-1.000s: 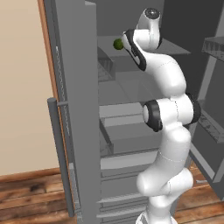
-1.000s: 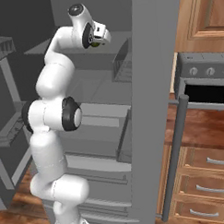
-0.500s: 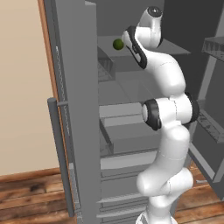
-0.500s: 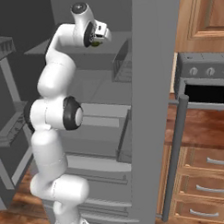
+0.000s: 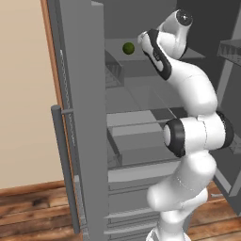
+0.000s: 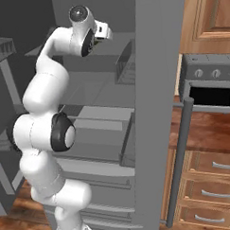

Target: Grab the limes from the fridge, place them in the blender, close the lid, and turn on the blender to create a marinade.

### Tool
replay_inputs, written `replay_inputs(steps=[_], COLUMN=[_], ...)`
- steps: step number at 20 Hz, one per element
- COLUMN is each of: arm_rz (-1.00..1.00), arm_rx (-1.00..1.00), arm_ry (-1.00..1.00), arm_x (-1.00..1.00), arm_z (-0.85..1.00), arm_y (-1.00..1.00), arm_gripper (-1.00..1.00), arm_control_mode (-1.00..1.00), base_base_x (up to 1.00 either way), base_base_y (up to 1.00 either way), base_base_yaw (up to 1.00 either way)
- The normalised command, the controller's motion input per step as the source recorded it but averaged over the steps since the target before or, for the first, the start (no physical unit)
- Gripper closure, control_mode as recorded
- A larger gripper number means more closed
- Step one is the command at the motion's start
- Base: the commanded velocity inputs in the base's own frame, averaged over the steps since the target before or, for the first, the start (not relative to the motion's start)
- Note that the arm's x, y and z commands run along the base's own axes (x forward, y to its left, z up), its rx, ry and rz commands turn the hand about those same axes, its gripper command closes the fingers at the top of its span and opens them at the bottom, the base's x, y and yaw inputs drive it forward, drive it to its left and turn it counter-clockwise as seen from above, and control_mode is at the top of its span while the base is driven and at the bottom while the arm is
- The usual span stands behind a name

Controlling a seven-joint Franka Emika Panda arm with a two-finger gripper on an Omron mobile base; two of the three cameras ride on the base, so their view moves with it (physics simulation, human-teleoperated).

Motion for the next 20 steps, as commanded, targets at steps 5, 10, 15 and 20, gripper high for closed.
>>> replay_inputs(steps=[5,10,15,20], arm_rz=[0.0,0.0,0.0,0.0], arm_rx=[0.0,-0.07,-0.09,-0.03], arm_ry=[-0.26,-0.11,0.01,0.18], arm_x=[-1.0,-1.0,-1.0,-1.0], arm_z=[0.4,0.41,0.34,0.01], arm_y=[0.0,0.0,0.0,0.0], arm_gripper=[1.0,1.0,1.0,1.0], arm_control_mode=[-1.0,-1.0,-1.0,-1.0], base_base_x=[0.0,0.0,0.0,0.0], base_base_y=[0.0,0.0,0.0,0.0], base_base_yaw=[0.0,0.0,0.0,0.0])
